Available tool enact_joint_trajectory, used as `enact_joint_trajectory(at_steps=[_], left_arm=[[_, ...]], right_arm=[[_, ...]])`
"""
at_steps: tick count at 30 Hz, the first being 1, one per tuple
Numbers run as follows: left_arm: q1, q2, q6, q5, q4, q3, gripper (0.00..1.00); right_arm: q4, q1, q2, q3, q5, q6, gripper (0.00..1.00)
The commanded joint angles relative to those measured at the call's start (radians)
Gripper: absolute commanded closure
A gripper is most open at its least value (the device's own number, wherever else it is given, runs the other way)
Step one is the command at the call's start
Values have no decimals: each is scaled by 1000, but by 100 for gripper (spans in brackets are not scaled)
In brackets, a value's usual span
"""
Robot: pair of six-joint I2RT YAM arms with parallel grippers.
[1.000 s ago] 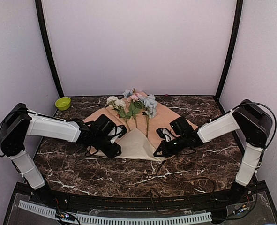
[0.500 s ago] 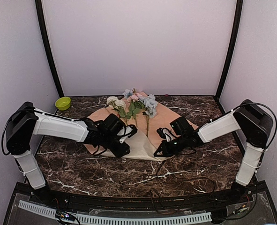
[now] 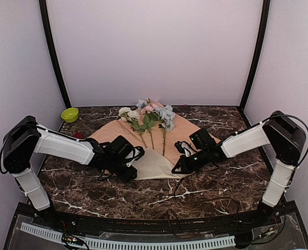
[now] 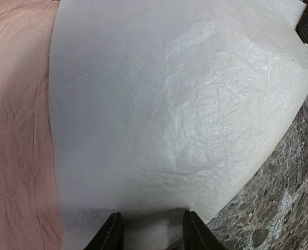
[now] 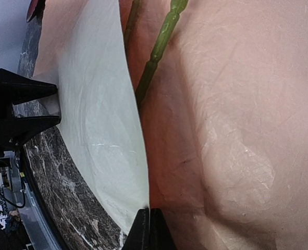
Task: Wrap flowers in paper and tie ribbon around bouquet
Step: Press the fold line on the 1/4-folded wrapping paper.
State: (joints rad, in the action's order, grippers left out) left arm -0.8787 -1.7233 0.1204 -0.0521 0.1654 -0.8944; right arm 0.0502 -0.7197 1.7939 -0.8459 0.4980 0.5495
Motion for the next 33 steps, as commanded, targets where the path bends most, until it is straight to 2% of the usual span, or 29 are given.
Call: enact_joint_trajectory(at_steps=[1, 3, 5, 9, 14, 16, 19, 21, 24, 28, 33], left_arm=[[20, -11, 78, -19, 124, 68, 60], [20, -13, 84, -8, 121, 76, 61], [20, -12, 85, 10, 120, 80, 61], [20, 2, 80, 24, 111, 88, 62], [20, 13, 79, 40, 104, 90, 62], [20, 17, 81, 42, 95, 97, 62], [20, 15, 93, 43, 78, 103, 62], [20, 12, 102, 52, 72, 102, 62], [20, 13, 111, 51, 60, 110, 62], [21, 14, 116, 54, 64, 109, 62], [24, 35, 142, 55, 66, 133, 62]], right_arm=[[-44, -2, -32, -8, -37, -29, 100], [-67, -4, -43, -13, -53, -30, 96], [-107, -3, -56, -25, -81, -31, 85], [-255, -4, -140, -89, -226, -65, 75], [-379, -124, -215, -232, -473, -159, 72], [-359, -178, -171, -268, -396, -188, 73], [-149, -193, -73, -249, -60, -112, 80], [-14, -194, 11, -257, 78, -35, 86], [21, -192, 100, -285, 92, -9, 90], [-70, -177, 184, -338, 41, -46, 93], [-21, -127, 154, -203, 36, -12, 94]])
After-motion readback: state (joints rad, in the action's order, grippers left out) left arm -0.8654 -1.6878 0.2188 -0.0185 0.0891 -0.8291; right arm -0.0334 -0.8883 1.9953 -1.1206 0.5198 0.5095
